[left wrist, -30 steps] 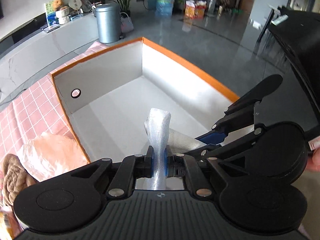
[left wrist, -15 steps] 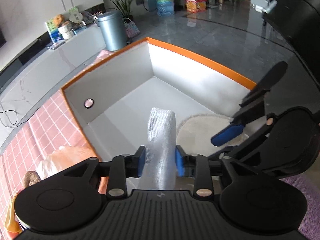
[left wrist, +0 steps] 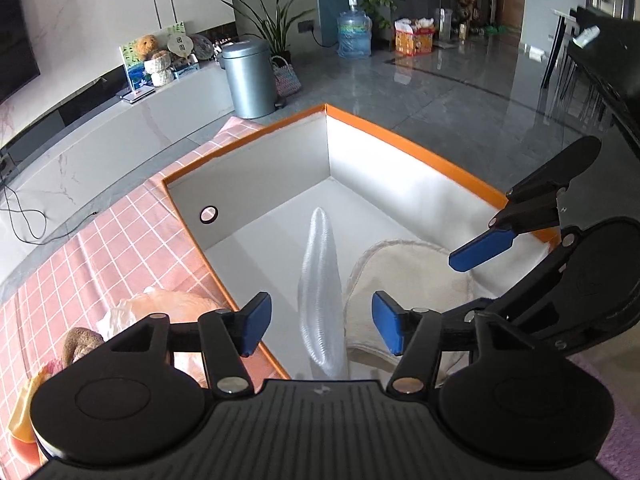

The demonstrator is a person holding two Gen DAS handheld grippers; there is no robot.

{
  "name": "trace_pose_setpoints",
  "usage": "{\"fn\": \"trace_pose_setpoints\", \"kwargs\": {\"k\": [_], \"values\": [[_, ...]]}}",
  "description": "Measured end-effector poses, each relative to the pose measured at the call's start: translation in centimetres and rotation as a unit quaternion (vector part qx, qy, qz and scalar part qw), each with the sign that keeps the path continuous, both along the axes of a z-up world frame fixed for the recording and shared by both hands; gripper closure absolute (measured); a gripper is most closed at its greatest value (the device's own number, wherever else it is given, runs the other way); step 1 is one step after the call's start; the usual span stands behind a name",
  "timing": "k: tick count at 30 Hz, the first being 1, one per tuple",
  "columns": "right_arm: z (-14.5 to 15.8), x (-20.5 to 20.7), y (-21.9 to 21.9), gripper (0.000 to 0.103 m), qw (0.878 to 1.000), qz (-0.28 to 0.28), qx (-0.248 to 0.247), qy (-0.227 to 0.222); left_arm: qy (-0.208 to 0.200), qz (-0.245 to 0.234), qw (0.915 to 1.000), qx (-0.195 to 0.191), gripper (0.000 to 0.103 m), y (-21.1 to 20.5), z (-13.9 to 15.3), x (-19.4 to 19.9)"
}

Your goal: Organize soft objects

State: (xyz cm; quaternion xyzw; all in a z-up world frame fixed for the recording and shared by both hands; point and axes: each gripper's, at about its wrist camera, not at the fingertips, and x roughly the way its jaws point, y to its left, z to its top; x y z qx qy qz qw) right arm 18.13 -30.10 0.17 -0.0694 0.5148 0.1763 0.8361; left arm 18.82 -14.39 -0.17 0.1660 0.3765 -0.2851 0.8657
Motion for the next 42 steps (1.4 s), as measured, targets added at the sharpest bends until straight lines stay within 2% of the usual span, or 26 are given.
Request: {"fn": "trace_pose_setpoints", "kwargs": {"k": [9,15,17,19,22,24,31,33,37,42], "values": [[2.3,-1.6,-1.1,0.048,0.998,-0.037,0.017,-0.049,-0.005,0.016,0.9969,-0.077,0.030,2.6,1.8,-0.8],[3.0,-3.1,-0.4,0.048,0.995,-0.048,0.041,-0.078,-0.019,0.037,0.9931,-0.110,0.030,4.3,2.8,-2.1],[3.2,-3.6,-0.1,0.048,0.993,-0.048,0.050,-0.091,-0.021,0.042,0.9915,-0.121,0.031,5.0,3.0,-2.5],[3.2,-3.9,0.4,0.048,0.992,-0.043,0.061,-0.098,-0.022,0.051,0.9907,-0.124,0.038,5.5,3.0,-2.6],[2.8,-3.6,1.5,0.050,0.993,-0.033,0.073,-0.092,-0.023,0.061,0.9920,-0.108,0.050,5.5,2.6,-2.2],[2.4,-3.2,2.5,0.061,0.993,-0.026,0.075,-0.091,-0.023,0.074,0.9916,-0.103,0.053,5.8,2.3,-1.7],[0.8,-0.1,5.5,0.067,0.994,-0.017,0.078,-0.077,-0.023,0.112,0.9858,-0.122,0.053,7.7,1.8,-0.3],[0.2,1.4,5.8,0.073,0.994,-0.024,0.080,-0.068,-0.024,0.123,0.9839,-0.128,0.053,8.5,1.6,0.0],[-0.8,4.1,6.1,0.078,0.995,-0.035,0.081,-0.047,-0.017,0.135,0.9823,-0.128,0.053,9.2,1.2,1.3],[-2.0,7.2,6.4,0.079,0.996,-0.042,0.077,-0.019,-0.004,0.139,0.9818,-0.130,0.053,9.2,0.5,2.8]]}}
